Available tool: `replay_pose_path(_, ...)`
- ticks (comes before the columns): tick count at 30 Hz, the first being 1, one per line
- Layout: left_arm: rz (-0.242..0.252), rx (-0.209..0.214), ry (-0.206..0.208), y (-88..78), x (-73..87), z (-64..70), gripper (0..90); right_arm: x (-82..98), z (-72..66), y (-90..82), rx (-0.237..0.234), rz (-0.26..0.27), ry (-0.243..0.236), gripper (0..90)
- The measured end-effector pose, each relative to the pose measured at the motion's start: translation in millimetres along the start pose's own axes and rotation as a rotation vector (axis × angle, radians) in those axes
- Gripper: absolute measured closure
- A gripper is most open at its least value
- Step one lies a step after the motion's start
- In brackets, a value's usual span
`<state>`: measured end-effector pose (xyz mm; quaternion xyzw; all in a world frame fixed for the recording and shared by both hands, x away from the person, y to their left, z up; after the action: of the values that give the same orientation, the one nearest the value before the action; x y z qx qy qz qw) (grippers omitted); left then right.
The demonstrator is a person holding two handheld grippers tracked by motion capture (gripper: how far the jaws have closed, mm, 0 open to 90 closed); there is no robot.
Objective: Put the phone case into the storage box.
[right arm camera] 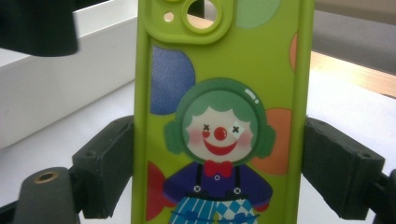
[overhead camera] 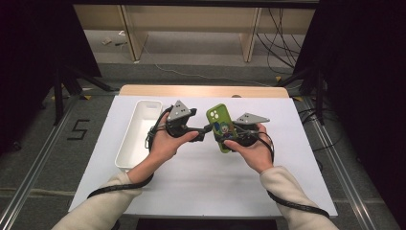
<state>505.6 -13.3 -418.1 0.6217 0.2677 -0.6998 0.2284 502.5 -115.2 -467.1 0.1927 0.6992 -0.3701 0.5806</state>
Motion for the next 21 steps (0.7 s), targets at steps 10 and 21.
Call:
replay_pose_path(10,-0.013,0.006,-0.031,13.3,2.9,0.4,22.1,-0.9,-3.0,0.8,-0.005,0.008,-0.008,16.9)
replay_pose_path(21,-0.01,0.004,-0.085,26.2,5.5,1.7,40.2,-2.3,-7.1,1.5,-0.009,0.016,-0.023,16.9)
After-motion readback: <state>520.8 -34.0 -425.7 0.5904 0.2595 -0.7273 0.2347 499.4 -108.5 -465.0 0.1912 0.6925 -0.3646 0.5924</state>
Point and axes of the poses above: each handheld gripper's, and its own axes: y roughly forward along the jaws, x roughly out of its underside, z roughly to its right, the point moved 10 cm from there along y, roughly forward along the jaws, and after that the axes turned 12 degrees about z, right-handed, at the moved point
